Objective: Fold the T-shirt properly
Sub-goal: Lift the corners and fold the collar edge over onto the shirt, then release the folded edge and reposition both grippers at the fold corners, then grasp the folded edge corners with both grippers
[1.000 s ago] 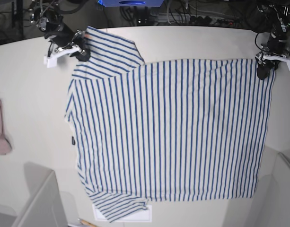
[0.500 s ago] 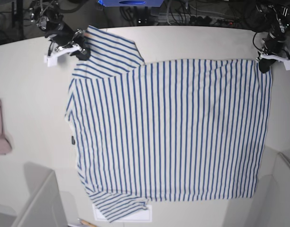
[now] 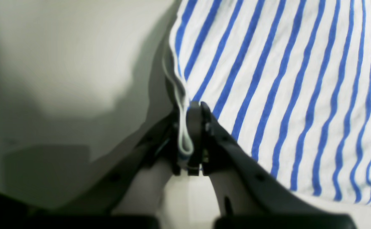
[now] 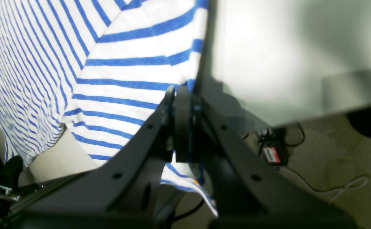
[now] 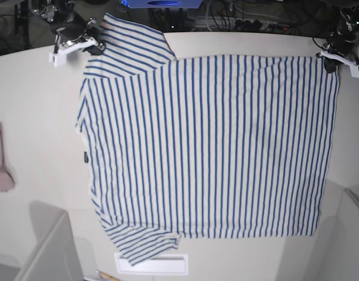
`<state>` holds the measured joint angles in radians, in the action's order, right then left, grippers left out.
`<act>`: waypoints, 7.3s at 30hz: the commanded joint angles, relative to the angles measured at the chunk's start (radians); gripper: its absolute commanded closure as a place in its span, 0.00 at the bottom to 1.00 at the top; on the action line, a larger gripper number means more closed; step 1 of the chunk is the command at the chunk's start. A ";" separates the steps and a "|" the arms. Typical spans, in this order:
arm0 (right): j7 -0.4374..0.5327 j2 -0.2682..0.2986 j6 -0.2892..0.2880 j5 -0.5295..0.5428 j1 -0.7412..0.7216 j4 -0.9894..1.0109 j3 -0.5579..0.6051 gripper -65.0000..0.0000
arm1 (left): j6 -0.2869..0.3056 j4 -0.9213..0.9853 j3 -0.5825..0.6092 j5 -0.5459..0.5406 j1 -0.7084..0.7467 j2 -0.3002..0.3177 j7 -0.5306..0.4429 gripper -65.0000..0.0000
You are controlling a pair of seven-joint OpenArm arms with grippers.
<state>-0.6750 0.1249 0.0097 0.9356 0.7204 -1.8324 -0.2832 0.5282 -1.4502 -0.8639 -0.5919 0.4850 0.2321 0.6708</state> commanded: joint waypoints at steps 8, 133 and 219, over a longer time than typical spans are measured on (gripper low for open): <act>0.008 0.005 -0.006 0.012 0.031 -0.111 0.002 1.00 | 0.004 -0.129 -0.010 -0.004 0.074 -0.035 -0.010 1.00; -0.156 -0.021 0.005 0.021 -0.720 0.242 -0.161 0.66 | -0.089 -0.090 -0.008 0.398 -0.549 -0.020 -0.004 0.31; 0.080 -0.110 0.298 0.026 -0.572 0.356 -0.089 1.00 | -0.093 0.237 -0.108 -0.082 -0.365 -0.046 -0.009 0.62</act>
<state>-0.5789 0.0132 0.2886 0.9714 0.1478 -1.4712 -0.3676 0.4450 -1.2076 -0.9684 -0.6861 0.1223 0.1741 0.6445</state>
